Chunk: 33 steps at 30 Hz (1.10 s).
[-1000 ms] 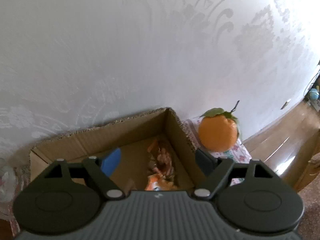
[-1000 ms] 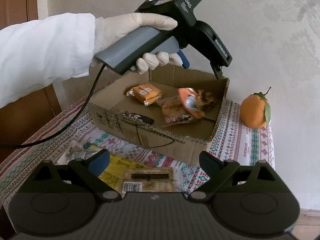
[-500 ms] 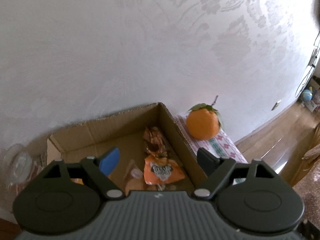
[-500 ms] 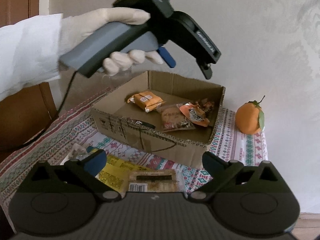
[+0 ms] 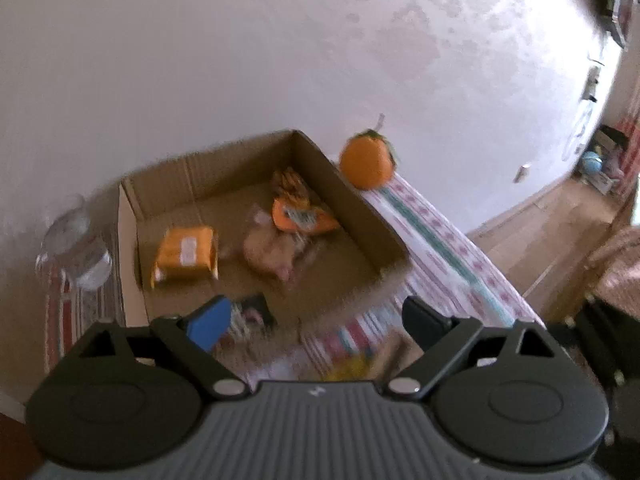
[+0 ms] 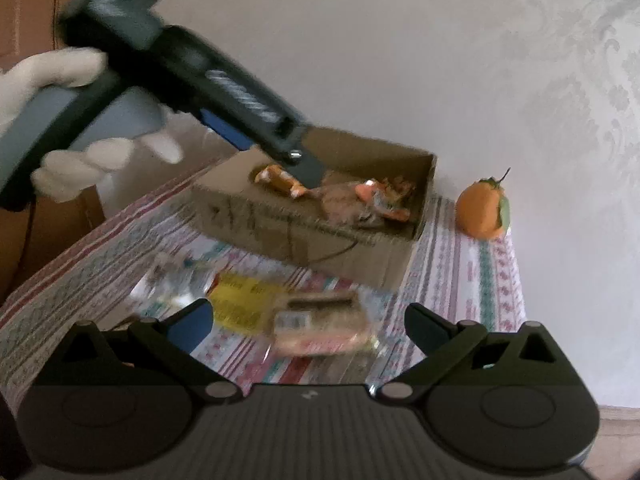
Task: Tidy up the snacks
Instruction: 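Carry the brown chip bag with the left tool into the box and release it, then grasp the white fish-snack pack with the right tool while the left tool grasps the small brown pack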
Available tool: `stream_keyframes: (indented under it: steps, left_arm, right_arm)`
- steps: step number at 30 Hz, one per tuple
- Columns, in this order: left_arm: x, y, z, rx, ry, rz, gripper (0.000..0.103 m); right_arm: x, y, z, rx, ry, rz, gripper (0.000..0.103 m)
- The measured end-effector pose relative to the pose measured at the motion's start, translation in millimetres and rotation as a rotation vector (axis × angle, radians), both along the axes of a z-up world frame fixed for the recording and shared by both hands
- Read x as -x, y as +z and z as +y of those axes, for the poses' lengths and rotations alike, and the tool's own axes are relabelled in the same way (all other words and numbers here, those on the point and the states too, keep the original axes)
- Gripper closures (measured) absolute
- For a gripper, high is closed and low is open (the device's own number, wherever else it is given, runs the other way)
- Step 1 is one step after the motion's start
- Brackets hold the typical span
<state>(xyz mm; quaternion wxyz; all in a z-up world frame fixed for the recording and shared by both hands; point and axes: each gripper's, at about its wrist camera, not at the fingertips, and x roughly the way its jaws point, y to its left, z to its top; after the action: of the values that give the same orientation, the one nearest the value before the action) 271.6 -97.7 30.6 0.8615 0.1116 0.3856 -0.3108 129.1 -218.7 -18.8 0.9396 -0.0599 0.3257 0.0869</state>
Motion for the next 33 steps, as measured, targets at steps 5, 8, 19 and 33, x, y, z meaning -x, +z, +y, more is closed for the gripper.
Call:
stream_keyframes:
  steps: [5,8,19,33]
  left_arm:
    - [37.0,-15.4,29.9,-0.015,-0.015,0.004,0.010]
    - [57.7,-24.3,47.3,-0.043,-0.003,-0.032,0.010]
    - [117.4,-61.7,104.7,-0.076,-0.003,-0.008,0.010]
    - [135.9,-74.6,138.5,-0.063,-0.001,0.031,0.010]
  right_arm:
    - [15.7,-13.6,13.8,0.022,0.070,0.027,0.000]
    - [21.7,-21.6,24.5,0.034,0.125,0.060,0.000]
    - [22.6,-46.5,59.6,0.012,0.357,0.136,0.000]
    - [-4.5,-69.1,105.7,0.139,0.604,0.171,0.005]
